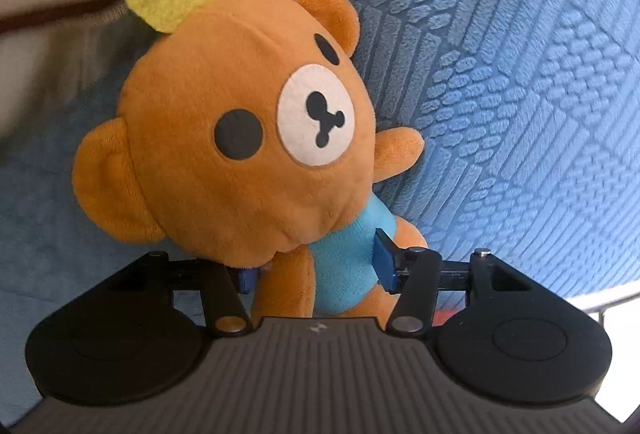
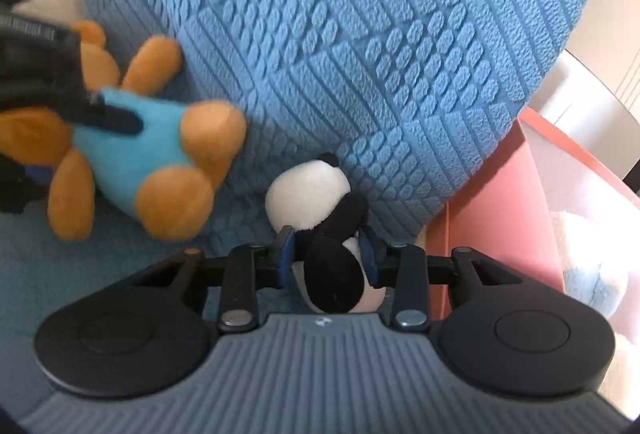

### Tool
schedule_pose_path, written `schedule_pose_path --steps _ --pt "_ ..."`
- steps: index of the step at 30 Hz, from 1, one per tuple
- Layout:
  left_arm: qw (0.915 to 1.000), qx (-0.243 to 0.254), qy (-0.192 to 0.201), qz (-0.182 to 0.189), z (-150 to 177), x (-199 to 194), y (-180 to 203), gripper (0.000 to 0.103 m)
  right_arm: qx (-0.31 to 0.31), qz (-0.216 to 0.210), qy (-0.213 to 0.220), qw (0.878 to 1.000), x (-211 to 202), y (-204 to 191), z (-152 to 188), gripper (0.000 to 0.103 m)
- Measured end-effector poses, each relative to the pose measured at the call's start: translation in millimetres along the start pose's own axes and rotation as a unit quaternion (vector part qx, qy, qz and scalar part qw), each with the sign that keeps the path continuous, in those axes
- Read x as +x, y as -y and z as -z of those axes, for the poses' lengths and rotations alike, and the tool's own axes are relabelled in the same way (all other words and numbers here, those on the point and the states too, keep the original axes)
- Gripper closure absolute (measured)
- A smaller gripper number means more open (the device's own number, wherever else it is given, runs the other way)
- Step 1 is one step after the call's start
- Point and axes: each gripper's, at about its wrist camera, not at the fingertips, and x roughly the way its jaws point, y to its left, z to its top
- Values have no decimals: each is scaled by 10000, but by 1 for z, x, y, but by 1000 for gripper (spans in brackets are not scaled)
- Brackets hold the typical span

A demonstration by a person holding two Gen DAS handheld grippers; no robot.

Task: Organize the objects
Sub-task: 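Close the left tool on the brown bear while the right tool grips the small panda, then lift and carry the bear and panda with both tools over the pink box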

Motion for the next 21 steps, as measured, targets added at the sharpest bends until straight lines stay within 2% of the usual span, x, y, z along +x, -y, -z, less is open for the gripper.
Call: schedule_pose_path --steps 3,7,10,14,16,18,19,21 --pt "9995 268 -49 -161 2 -12 4 42 287 -221 -37 9993 -5 5 -1 70" --pt "9968 692 -67 -403 12 -28 13 43 399 -299 -22 9988 -13 7 0 71" --pt "9904 1219 22 -645 24 -43 15 43 599 -537 -25 9968 -22 11 4 73" --pt "9768 1906 304 -933 36 -60 21 43 693 -678 -111 9952 -29 9 9 74" --pt "9737 2006 303 -1032 18 -52 21 43 745 -717 -156 9945 -21 15 2 73" --pt "9746 1939 198 -1099 8 -43 19 43 800 -744 -185 9938 -4 28 -8 72" --pt "9752 1905 177 -1115 -4 -21 27 42 817 -747 -204 9936 -2 29 -9 71" --pt "9757 1873 145 -1130 -5 -13 27 41 850 -735 -223 9934 0 30 -7 69"
